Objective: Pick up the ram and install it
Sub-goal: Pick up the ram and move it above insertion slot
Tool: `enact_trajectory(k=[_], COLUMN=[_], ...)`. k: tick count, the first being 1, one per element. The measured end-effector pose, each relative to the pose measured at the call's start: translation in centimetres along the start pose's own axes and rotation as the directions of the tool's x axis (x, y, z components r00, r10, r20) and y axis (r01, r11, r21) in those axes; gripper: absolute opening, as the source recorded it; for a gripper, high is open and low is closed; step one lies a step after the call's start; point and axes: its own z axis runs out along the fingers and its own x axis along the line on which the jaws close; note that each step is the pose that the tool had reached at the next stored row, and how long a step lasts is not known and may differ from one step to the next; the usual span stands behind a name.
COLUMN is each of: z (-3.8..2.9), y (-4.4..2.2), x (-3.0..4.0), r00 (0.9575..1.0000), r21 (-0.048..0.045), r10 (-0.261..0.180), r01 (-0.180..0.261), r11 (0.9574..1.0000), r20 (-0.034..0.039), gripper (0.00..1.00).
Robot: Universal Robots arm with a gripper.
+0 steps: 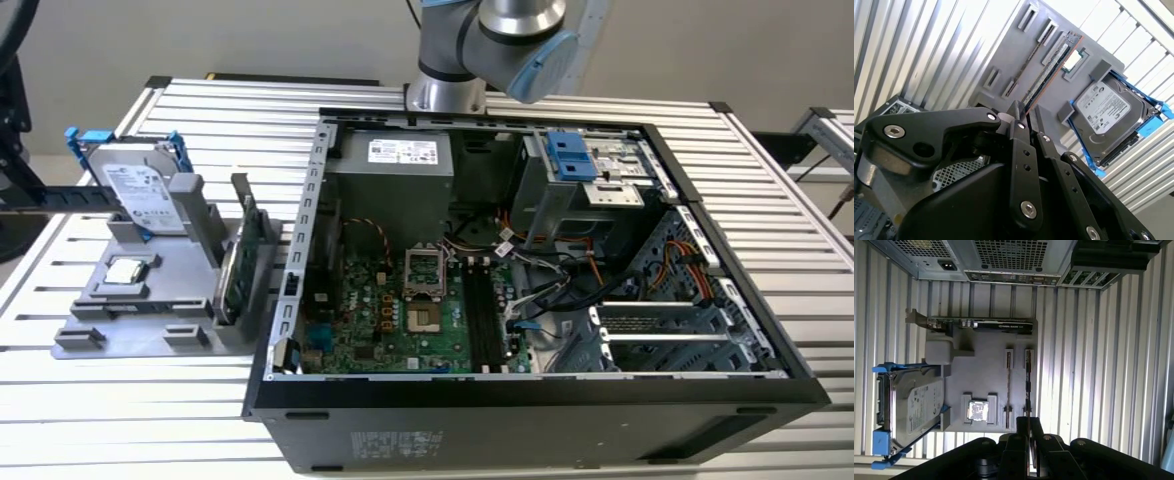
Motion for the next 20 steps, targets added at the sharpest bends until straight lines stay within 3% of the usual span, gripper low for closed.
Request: enact_trajectory(k=[20], z=[-0.82], y=[0.03], x=[0.00], r00=[1.0000], r21=[0.0000], r10=[0.000], r01=[0.000], r11=[1.0000], r20=[0.0000], gripper=[0.00])
